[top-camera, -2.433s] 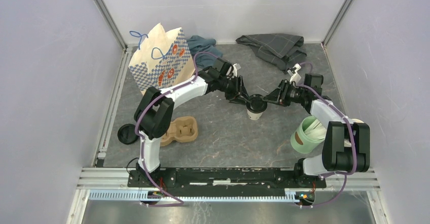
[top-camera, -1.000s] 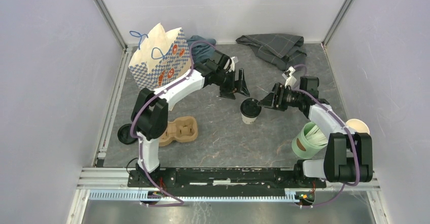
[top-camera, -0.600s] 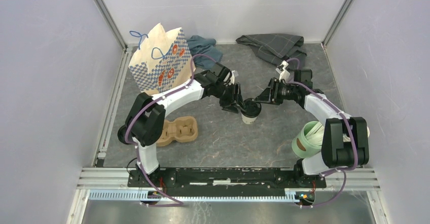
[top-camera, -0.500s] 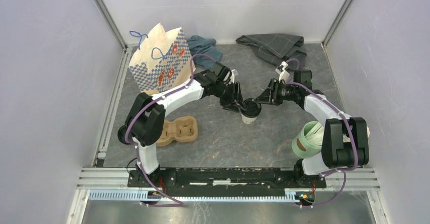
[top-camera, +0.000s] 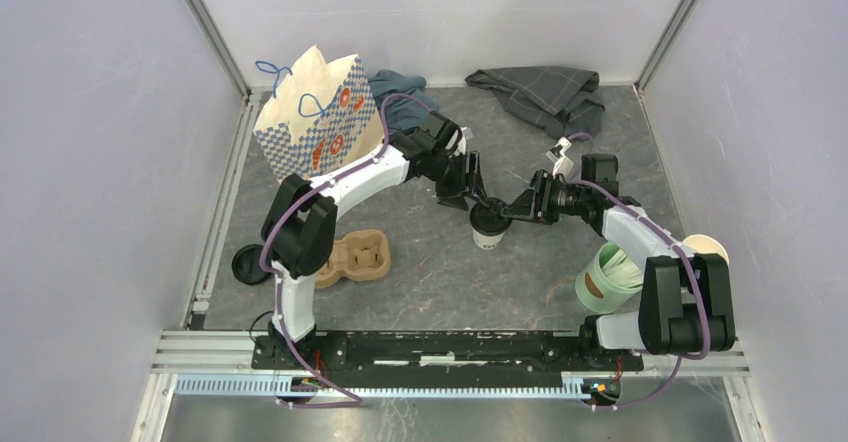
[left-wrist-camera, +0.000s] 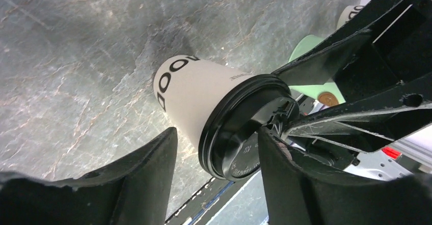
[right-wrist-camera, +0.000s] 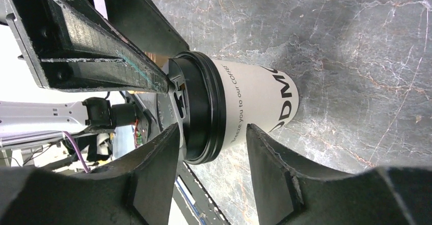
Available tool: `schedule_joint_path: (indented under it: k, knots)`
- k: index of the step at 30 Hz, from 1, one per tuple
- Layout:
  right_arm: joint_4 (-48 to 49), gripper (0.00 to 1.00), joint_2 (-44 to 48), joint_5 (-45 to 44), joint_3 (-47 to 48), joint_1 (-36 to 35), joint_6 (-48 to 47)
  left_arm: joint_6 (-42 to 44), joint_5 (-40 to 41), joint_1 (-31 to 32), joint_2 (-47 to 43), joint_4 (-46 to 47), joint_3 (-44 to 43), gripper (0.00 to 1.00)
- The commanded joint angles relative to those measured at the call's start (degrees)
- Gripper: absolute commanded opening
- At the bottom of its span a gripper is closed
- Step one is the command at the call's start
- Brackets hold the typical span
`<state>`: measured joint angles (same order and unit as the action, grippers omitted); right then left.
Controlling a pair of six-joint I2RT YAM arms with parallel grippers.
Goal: Pack the takeout coffee
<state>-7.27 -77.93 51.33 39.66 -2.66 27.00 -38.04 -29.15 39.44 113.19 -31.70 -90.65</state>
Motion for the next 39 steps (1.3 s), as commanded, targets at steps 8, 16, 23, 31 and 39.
schedule_joint_path:
  k: [8, 16, 23, 31, 39]
  knots:
    - [-0.40, 0.55, -0.65, -0.09, 2.09, -0.75, -1.82, -2.60, 0.94, -0.42, -11.37, 2.69, 8.99, 0.76]
    - [0.03, 0.52, -0.69, -0.09, 1.47, -0.81, -1.86, -10.94, 0.12, -1.20, -12.47, 9.96, 14.39, 0.45]
    - [-0.03, 0.52, -0.73, -0.18, 1.56, -0.86, -1.85, -11.34, -1.27, -1.19, -10.87, 9.92, 14.21, 0.35]
    - [-0.02, 0.51, -0.73, -0.31, 1.39, -0.84, -1.94, -11.24, -1.80, -1.12, -11.22, 9.42, 16.22, 0.33]
    - [0.11, 0.52, -0.75, -0.53, 1.47, -0.80, -1.77, -10.61, -2.38, -0.81, -10.61, 8.79, 16.43, 0.35]
